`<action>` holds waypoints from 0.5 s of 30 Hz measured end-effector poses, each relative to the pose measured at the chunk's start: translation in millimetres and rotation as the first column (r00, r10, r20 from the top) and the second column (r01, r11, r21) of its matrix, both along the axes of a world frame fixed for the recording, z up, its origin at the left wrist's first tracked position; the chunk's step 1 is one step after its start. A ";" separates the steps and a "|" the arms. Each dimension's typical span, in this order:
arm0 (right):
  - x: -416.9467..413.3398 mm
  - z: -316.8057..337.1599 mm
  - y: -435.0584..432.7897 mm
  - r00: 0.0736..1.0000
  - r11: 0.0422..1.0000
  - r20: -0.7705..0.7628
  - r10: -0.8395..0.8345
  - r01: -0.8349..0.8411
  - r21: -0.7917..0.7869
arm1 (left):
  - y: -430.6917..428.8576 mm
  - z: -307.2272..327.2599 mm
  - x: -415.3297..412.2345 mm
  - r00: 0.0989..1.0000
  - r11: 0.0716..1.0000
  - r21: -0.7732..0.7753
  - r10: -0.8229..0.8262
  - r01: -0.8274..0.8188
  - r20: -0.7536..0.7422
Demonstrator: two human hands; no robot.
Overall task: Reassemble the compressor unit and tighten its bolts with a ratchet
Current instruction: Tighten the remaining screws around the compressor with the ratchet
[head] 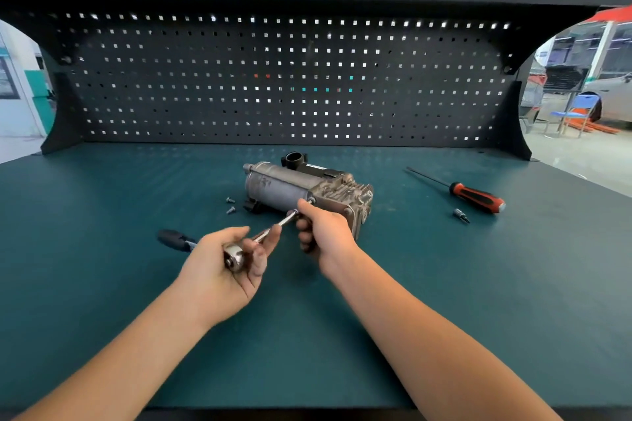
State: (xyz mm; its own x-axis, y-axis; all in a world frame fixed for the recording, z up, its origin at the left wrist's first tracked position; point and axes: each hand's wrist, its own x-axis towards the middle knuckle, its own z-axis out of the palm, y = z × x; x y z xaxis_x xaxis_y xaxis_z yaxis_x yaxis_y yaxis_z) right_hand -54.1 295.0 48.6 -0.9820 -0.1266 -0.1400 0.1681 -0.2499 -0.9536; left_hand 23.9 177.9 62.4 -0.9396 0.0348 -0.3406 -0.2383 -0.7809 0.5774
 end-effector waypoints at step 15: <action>6.7 -0.3 -5.2 0.995 0.990 -0.097 -0.033 0.046 0.135 | 2.9 10.9 3.1 0.896 -0.838 -0.369 -0.443 -0.403 0.028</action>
State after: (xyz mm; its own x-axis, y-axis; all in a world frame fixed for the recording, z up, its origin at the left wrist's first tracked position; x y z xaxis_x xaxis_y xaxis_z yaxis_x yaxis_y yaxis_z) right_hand -47.4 289.8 48.3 -0.9955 -0.0732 -0.0594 0.0680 -0.1207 -0.9904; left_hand 27.0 180.8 73.2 -0.9196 0.2783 0.2774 0.2088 0.9441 -0.2549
